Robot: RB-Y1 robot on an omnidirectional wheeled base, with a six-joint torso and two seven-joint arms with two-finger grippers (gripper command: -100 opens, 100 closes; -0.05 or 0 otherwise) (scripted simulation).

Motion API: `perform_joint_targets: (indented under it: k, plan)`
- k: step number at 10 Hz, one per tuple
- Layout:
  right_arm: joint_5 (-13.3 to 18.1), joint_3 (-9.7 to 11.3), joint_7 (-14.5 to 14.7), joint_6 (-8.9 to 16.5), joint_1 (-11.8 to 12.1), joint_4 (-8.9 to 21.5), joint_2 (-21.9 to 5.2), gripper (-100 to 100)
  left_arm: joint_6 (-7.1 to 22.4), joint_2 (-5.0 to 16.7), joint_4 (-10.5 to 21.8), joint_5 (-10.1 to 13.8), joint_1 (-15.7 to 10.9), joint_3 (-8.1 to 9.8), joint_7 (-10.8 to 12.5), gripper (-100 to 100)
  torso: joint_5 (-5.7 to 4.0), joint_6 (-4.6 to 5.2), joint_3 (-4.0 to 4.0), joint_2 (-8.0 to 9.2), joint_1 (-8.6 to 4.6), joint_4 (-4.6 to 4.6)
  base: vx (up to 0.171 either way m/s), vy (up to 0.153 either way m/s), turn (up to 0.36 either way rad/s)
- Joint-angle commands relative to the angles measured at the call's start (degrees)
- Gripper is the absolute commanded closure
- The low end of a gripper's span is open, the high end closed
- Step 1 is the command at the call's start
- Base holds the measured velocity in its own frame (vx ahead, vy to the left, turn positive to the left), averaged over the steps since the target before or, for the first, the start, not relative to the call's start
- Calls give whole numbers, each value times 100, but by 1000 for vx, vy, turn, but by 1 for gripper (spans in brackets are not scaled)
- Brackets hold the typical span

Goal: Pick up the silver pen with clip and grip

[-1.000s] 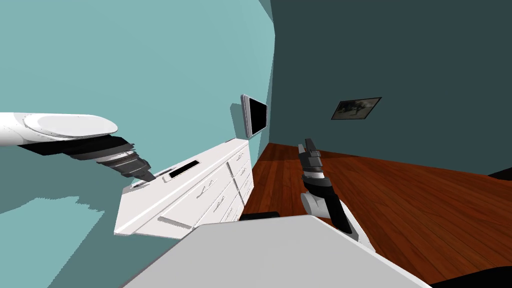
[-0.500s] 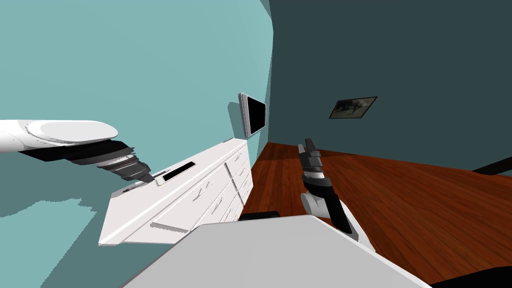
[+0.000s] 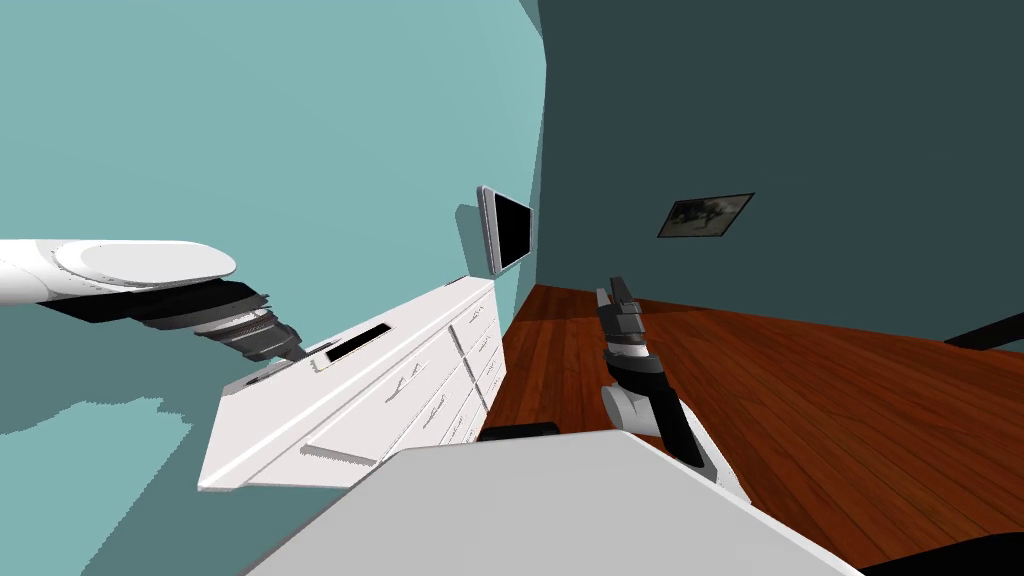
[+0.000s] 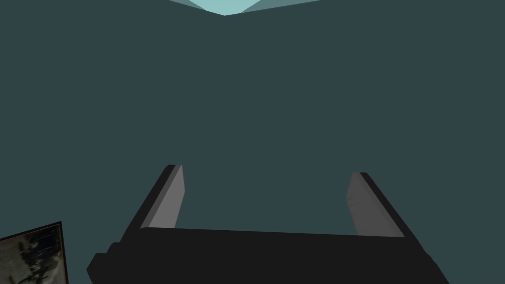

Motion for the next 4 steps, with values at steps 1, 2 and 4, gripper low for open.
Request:
perform_joint_targets:
  k: [1, 2, 4]
  plan:
    - [0, 0, 0, 0, 0, 0, 0, 0, -183, 76, 44, -12, -120, 54, 24, 100, 0, 0, 0, 0, 0, 0, 4, 7, 90]
    - [0, 0, 0, 0, 1, 0, 0, 0, -251, 126, 70, 4, -148, 82, 27, 100, -3, -5, 2, 1, 0, 3, 11, 12, 96]
    - [0, 0, 0, 0, 0, 0, 0, 0, -225, 64, 16, -49, -180, 62, 51, 0, 1, -1, 0, 1, 1, 0, 3, 3, 8]
